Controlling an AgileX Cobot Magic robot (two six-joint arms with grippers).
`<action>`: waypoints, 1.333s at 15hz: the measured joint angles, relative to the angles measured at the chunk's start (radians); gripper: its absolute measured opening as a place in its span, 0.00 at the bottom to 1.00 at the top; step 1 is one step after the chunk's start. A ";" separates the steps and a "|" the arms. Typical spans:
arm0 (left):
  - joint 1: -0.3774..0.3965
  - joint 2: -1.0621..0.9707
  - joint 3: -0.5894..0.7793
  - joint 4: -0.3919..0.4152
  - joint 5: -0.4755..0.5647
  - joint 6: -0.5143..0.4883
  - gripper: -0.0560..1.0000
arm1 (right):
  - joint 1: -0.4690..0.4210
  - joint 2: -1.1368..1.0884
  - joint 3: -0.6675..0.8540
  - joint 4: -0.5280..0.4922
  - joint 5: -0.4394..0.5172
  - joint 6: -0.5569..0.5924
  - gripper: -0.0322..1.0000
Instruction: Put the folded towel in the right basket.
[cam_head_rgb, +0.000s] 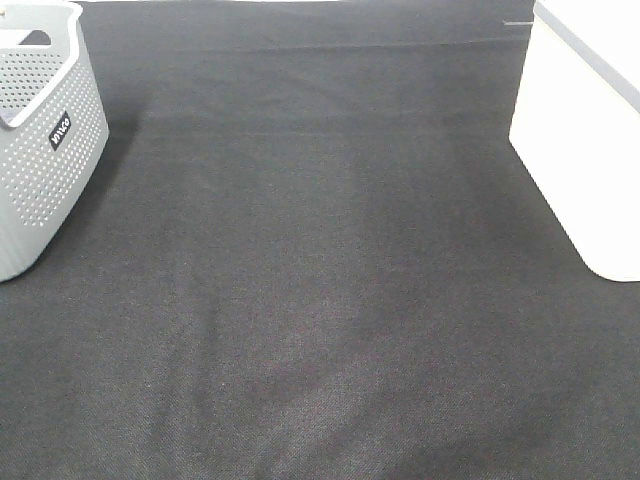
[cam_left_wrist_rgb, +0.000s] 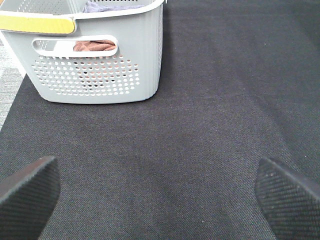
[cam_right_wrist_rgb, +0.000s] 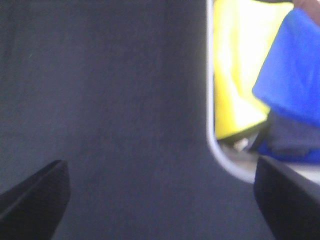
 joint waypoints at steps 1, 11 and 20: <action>0.000 0.000 0.000 0.000 0.000 0.000 0.99 | 0.000 -0.084 0.077 0.004 -0.001 0.005 0.97; 0.000 0.000 0.000 0.000 0.000 0.000 0.99 | 0.000 -0.940 0.714 0.022 0.001 0.051 0.97; 0.000 0.000 0.000 0.000 0.000 0.000 0.99 | 0.000 -1.390 1.039 -0.003 0.009 -0.022 0.97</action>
